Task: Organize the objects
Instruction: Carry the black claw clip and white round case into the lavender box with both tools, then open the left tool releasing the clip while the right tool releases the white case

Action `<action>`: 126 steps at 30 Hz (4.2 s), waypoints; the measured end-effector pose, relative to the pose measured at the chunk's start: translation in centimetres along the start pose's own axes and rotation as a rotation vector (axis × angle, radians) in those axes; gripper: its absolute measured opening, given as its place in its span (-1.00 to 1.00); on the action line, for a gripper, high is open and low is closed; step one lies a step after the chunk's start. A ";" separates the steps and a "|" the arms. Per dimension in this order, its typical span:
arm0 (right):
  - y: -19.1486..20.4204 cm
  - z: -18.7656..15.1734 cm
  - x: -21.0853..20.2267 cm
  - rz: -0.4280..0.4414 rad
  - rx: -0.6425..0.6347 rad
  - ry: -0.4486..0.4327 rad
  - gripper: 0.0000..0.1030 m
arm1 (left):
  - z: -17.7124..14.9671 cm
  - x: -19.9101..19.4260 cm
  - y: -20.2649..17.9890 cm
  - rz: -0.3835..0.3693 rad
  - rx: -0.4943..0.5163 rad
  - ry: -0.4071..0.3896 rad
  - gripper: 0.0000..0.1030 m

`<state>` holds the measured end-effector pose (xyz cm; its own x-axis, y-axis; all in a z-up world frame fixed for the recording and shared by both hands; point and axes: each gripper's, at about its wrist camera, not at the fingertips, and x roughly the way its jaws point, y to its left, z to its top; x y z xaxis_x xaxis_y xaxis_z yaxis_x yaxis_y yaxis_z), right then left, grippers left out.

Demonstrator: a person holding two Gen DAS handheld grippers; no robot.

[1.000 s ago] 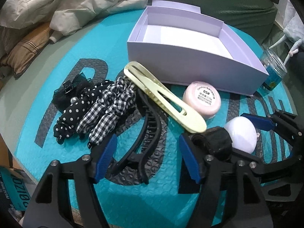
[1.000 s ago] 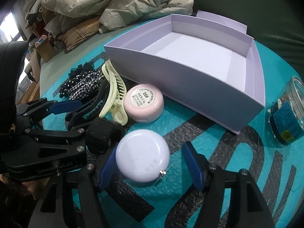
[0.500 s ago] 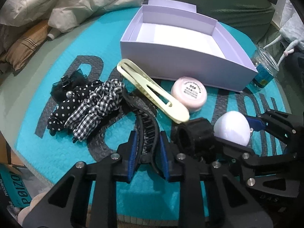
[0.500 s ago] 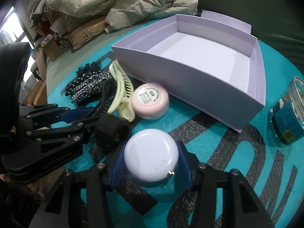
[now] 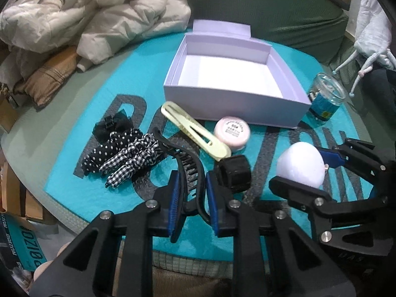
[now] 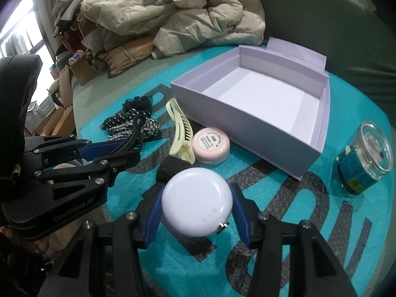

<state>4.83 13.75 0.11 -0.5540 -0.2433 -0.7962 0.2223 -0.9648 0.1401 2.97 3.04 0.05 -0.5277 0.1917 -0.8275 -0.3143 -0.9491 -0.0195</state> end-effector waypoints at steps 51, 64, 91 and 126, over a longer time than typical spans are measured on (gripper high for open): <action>-9.7 10.9 3.7 -0.068 0.042 -0.057 0.01 | 14.6 8.2 -3.1 -0.061 0.164 0.046 -0.61; -13.5 14.0 6.4 -0.151 0.078 -0.031 0.01 | 18.7 13.0 -3.2 -0.090 0.201 0.086 -0.61; -17.4 17.4 11.7 -0.193 0.160 0.084 0.01 | 22.2 20.5 -4.1 -0.159 0.270 0.220 -0.61; -17.6 17.1 11.3 -0.299 0.251 0.137 0.33 | 22.3 19.8 -3.2 -0.134 0.222 0.203 -0.27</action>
<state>-19.09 26.32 -1.27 -0.4486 0.0508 -0.8923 -0.1445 -0.9894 0.0163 -24.07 15.49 -3.70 -0.3088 0.2360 -0.9214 -0.5461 -0.8371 -0.0313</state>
